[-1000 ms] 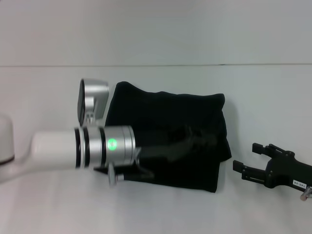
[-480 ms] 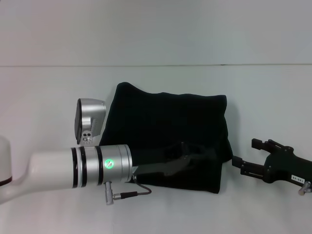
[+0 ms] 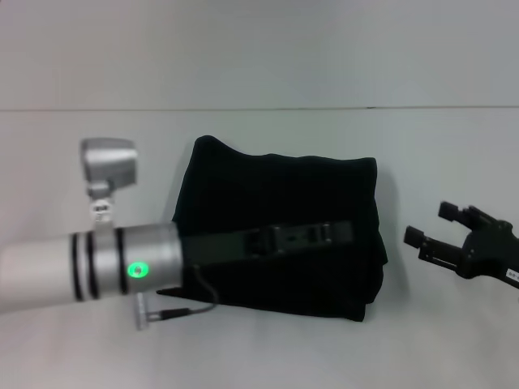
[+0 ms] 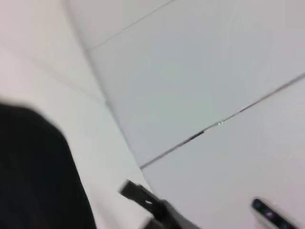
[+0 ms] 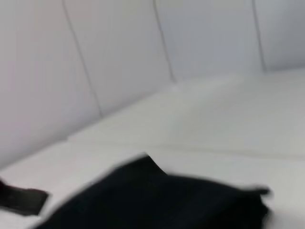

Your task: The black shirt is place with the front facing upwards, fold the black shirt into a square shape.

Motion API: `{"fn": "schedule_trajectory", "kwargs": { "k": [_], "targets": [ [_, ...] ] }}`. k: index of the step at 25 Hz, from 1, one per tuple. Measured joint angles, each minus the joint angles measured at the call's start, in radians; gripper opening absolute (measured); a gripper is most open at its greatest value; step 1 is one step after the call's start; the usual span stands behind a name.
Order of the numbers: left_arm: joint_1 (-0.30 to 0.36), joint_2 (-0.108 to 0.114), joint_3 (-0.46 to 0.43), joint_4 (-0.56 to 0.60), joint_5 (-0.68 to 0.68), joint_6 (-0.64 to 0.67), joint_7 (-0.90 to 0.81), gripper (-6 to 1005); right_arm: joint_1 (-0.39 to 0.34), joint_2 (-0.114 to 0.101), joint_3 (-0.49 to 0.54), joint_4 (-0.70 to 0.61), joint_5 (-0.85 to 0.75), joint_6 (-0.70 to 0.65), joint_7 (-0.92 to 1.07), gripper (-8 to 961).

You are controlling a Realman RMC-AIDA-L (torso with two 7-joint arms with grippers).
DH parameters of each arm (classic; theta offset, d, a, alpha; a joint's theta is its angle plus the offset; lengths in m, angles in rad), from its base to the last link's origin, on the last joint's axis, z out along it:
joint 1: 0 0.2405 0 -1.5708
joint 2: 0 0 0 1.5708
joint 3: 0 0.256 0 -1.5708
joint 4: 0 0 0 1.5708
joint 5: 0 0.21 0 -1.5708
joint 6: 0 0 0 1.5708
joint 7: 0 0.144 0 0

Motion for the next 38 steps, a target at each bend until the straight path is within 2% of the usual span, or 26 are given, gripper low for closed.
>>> {"fn": "schedule_trajectory", "kwargs": {
  "k": [3,6,8,12,16,22,30,35,38],
  "targets": [
    [0.062,0.002,-0.001,0.104,-0.001,0.025,0.099,653,0.026,0.003,0.001,0.012,0.001,-0.086,-0.066,945],
    [0.127,0.007,-0.016,0.193,-0.001,0.025,0.166,754,0.084,0.007,-0.036,0.059,-0.001,-0.099,-0.119,945],
    [0.157,0.015,-0.031,0.231,-0.001,0.035,0.194,822,0.135,0.007,-0.075,0.110,-0.006,-0.068,-0.144,945],
    [0.196,0.040,-0.071,0.245,-0.002,0.057,0.210,885,0.201,0.010,-0.146,0.175,-0.009,0.029,-0.189,945],
    [0.213,0.052,-0.104,0.237,-0.002,0.088,0.205,948,0.211,0.011,-0.170,0.199,-0.007,0.098,-0.195,945],
    [0.226,0.055,-0.132,0.232,0.002,0.108,0.193,948,0.167,0.004,-0.159,0.191,-0.001,0.170,-0.185,945],
    [0.222,0.063,-0.132,0.208,0.002,0.105,0.180,947,0.154,0.006,-0.152,0.199,0.001,0.244,-0.181,945],
    [0.222,0.065,-0.132,0.205,0.002,0.106,0.147,947,0.136,0.004,-0.128,0.190,0.001,0.222,-0.181,944],
    [0.220,0.071,-0.132,0.205,0.002,0.088,0.086,947,0.115,0.003,-0.106,0.171,0.001,0.165,-0.186,944]
  ]
}}
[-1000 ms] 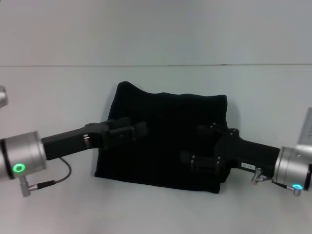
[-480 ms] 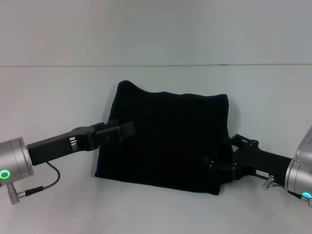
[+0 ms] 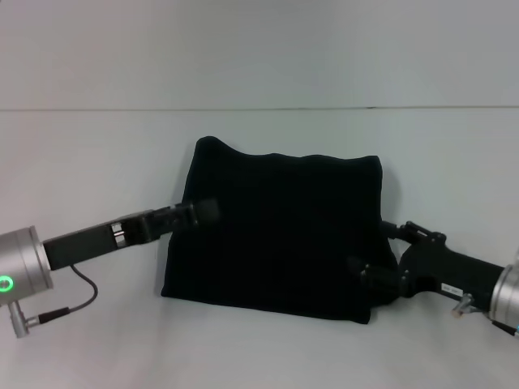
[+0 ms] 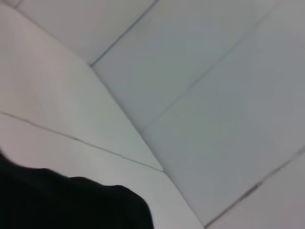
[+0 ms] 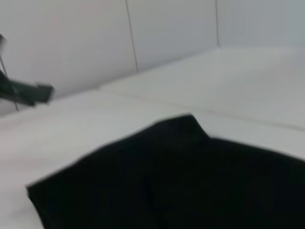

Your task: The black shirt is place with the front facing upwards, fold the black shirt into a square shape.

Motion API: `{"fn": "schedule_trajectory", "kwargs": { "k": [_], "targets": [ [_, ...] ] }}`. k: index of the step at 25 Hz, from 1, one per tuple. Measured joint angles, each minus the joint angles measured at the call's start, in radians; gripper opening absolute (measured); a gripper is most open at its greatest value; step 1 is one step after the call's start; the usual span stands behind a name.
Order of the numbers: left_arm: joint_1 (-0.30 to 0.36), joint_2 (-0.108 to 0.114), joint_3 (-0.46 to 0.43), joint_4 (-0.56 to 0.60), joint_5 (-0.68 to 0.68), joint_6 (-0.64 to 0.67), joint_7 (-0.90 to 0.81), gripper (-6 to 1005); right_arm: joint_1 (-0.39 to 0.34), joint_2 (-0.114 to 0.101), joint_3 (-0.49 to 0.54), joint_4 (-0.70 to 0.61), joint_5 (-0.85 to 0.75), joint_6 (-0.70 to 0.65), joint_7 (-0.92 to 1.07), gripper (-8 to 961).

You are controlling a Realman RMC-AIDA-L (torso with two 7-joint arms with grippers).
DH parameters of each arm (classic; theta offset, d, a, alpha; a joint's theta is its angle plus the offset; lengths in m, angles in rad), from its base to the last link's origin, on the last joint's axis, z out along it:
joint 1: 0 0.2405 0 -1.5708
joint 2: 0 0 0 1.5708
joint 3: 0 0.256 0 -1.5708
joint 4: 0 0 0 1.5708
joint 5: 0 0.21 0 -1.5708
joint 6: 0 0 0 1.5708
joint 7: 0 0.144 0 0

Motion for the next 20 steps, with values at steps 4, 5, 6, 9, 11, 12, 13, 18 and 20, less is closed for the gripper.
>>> {"fn": "schedule_trajectory", "kwargs": {
  "k": [4,5,6,9,11,12,13,18,20],
  "targets": [
    [-0.017,0.019,0.005,0.000,0.006,-0.077,-0.174,947,-0.043,-0.001,0.016,-0.057,0.000,-0.135,-0.003,944],
    [-0.026,0.029,0.012,-0.003,0.017,-0.107,-0.230,947,-0.056,-0.002,0.016,-0.072,-0.001,-0.171,-0.003,944],
    [-0.037,0.040,0.020,-0.009,0.031,-0.135,-0.279,947,-0.068,-0.002,0.016,-0.084,-0.003,-0.199,-0.003,944],
    [-0.069,0.066,0.037,-0.025,0.095,-0.216,-0.395,948,-0.112,-0.004,0.004,-0.112,-0.015,-0.272,-0.009,944],
    [-0.090,0.077,0.052,-0.026,0.152,-0.266,-0.456,948,-0.140,-0.005,-0.002,-0.119,-0.025,-0.302,-0.026,944],
    [-0.102,0.082,0.060,-0.025,0.186,-0.288,-0.484,948,-0.153,-0.005,-0.003,-0.121,-0.034,-0.313,-0.039,944],
    [-0.116,0.086,0.068,-0.025,0.220,-0.307,-0.511,948,-0.164,-0.005,-0.005,-0.122,-0.042,-0.320,-0.049,944],
    [-0.168,0.086,0.076,-0.029,0.306,-0.329,-0.551,946,-0.200,-0.003,-0.009,-0.113,-0.064,-0.327,-0.080,944],
    [-0.181,0.080,0.077,-0.030,0.331,-0.341,-0.556,945,-0.206,-0.002,-0.010,-0.112,-0.065,-0.327,-0.081,944]
  ]
}}
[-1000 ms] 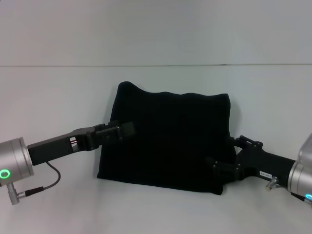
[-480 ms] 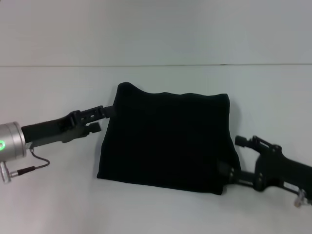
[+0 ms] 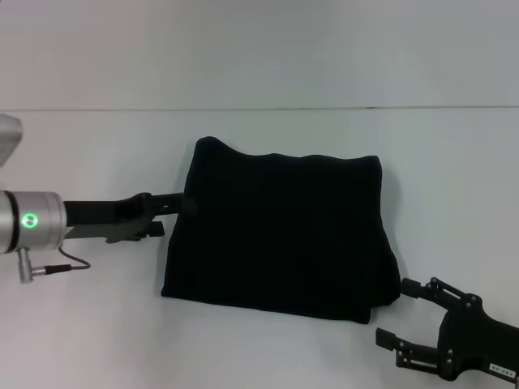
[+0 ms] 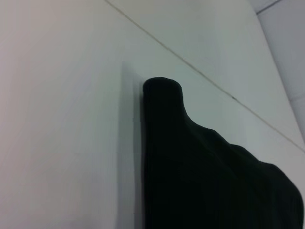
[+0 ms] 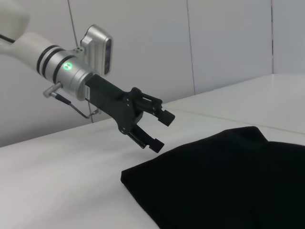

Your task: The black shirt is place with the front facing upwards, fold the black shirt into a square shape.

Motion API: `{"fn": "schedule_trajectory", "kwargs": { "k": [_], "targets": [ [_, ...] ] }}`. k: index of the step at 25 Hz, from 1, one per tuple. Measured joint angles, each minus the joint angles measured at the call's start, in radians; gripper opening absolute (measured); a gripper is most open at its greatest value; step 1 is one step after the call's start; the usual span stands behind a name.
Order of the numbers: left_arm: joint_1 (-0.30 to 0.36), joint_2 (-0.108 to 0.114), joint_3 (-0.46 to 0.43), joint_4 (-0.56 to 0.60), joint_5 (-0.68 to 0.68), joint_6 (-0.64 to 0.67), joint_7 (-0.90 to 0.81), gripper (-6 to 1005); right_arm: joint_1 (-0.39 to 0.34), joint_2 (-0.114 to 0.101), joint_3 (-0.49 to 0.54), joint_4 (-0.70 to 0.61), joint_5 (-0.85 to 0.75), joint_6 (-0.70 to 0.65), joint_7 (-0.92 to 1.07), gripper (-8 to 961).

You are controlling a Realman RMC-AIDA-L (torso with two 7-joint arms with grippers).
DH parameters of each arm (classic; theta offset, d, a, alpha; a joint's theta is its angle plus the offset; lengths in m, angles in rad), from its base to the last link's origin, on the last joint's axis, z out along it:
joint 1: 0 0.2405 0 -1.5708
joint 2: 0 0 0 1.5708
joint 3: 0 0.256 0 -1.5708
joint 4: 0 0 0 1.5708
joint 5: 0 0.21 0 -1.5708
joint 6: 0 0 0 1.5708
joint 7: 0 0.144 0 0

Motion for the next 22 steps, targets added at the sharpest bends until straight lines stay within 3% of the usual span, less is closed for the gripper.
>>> {"fn": "schedule_trajectory", "kwargs": {
  "k": [13,22],
  "targets": [
    [-0.014,-0.032,0.041,-0.006,0.022,-0.055,-0.003,939,0.000,-0.001,-0.002,0.001,0.000,-0.001,0.002,945],
    [-0.012,-0.036,0.050,-0.006,0.026,-0.045,0.003,934,0.000,-0.001,-0.001,0.001,0.000,-0.005,0.008,945]
  ]
}}
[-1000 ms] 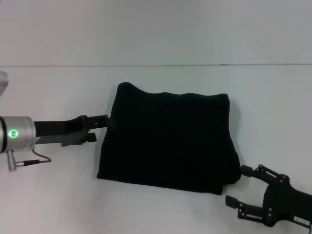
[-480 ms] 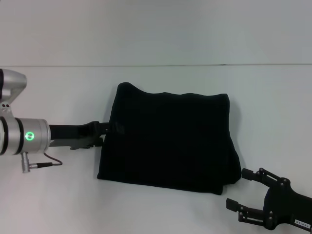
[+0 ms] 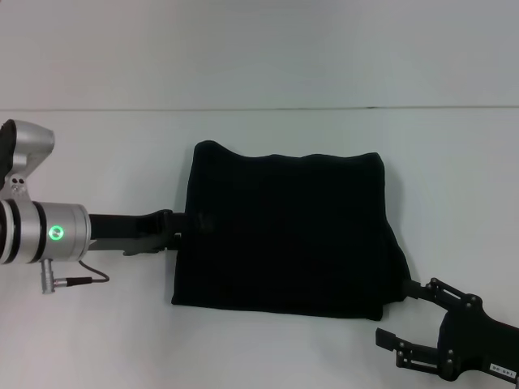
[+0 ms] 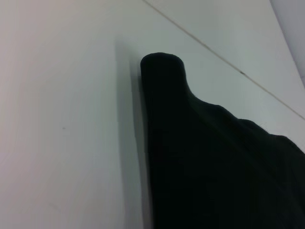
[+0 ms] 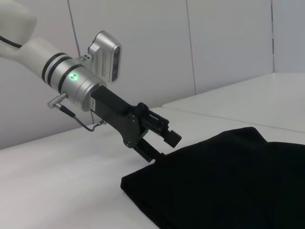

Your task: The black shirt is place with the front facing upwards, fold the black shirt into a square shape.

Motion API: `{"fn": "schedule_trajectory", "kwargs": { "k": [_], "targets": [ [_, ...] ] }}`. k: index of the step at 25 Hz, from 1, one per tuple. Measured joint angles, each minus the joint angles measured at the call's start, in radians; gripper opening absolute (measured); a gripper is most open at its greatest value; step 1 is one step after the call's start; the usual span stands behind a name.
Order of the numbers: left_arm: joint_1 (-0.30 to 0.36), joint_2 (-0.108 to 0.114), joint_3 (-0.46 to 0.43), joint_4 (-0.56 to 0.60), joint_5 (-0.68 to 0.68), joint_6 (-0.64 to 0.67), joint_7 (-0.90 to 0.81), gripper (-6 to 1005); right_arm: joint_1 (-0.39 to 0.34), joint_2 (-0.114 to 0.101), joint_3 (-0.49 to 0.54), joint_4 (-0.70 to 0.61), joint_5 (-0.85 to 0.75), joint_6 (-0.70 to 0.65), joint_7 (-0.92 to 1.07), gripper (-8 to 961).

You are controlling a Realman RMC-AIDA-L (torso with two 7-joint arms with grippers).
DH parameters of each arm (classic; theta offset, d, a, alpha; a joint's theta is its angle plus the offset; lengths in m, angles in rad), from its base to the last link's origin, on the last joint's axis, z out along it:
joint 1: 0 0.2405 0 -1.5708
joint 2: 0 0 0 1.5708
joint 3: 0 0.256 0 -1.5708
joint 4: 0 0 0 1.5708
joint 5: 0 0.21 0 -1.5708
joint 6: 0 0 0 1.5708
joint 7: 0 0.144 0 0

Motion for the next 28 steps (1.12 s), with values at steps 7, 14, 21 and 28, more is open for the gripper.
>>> {"fn": "schedule_trajectory", "kwargs": {
  "k": [7,14,21,28],
  "targets": [
    [0.005,-0.002,0.005,0.000,0.019,-0.025,0.002,708,-0.002,0.000,0.006,0.000,0.000,-0.005,0.000,944],
    [0.002,-0.006,0.037,-0.001,0.019,-0.030,0.002,422,-0.003,0.000,0.006,0.000,0.000,-0.014,0.000,944],
    [0.002,-0.009,0.042,0.001,0.017,-0.030,0.002,188,-0.004,0.000,0.007,0.000,0.000,-0.021,0.000,944],
    [0.006,-0.009,0.034,0.001,0.008,-0.031,0.002,120,-0.004,-0.002,0.007,0.000,0.000,-0.025,0.000,945]
  ]
}}
